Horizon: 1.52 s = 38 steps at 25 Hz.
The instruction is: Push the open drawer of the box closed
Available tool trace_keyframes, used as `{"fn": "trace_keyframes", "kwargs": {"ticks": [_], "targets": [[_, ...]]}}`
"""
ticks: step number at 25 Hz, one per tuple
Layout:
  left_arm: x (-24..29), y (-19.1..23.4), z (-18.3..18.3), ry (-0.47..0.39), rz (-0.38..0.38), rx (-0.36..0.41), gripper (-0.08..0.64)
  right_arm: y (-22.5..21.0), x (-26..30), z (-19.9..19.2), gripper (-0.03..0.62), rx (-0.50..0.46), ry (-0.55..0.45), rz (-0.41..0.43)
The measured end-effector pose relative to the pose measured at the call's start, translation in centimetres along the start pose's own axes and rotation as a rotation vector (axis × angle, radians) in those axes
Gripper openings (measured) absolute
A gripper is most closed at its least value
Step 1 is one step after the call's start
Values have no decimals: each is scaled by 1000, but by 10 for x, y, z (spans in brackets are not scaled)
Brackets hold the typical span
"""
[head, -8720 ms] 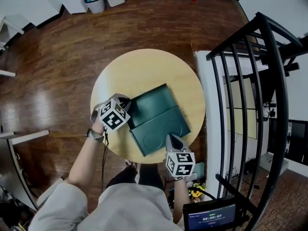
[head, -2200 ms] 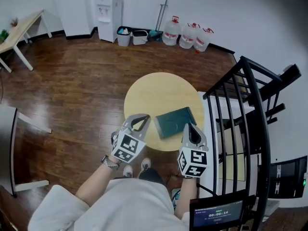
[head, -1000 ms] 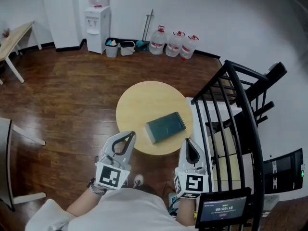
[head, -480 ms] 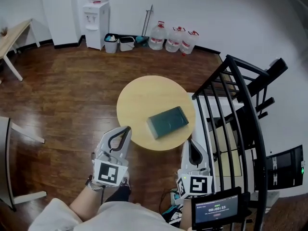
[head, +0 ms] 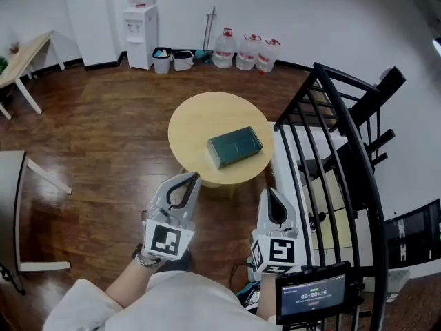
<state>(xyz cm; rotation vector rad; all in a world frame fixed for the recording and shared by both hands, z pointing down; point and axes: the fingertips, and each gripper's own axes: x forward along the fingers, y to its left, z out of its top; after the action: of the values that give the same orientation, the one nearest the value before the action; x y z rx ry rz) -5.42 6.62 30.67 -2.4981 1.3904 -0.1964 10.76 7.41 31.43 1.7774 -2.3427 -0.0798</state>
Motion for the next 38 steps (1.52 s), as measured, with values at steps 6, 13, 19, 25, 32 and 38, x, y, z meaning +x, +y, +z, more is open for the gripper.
{"fn": "trace_keyframes", "kwargs": {"ticks": [6,13,19,25,32,38], "targets": [[-49,-55,20,-32,7,-11,8,0,-67,3,3,7,-53,10],[-100,-96,42,-24,43,5,8,12,-140,-5,3,28,-26,69],[-133,-129,44,12,13,1,8,17,-190,-15,3,26,-12,66],[-148,-135,52,5,-33,21,8,29,-208,-4,3,35,-32,48],[-163,-131,57,-11,-43,40,8,51,-212,5,3,53,-43,68],[-169,-125,62,-30,-38,52,8,67,-209,8,2,-12,-25,79]]}}
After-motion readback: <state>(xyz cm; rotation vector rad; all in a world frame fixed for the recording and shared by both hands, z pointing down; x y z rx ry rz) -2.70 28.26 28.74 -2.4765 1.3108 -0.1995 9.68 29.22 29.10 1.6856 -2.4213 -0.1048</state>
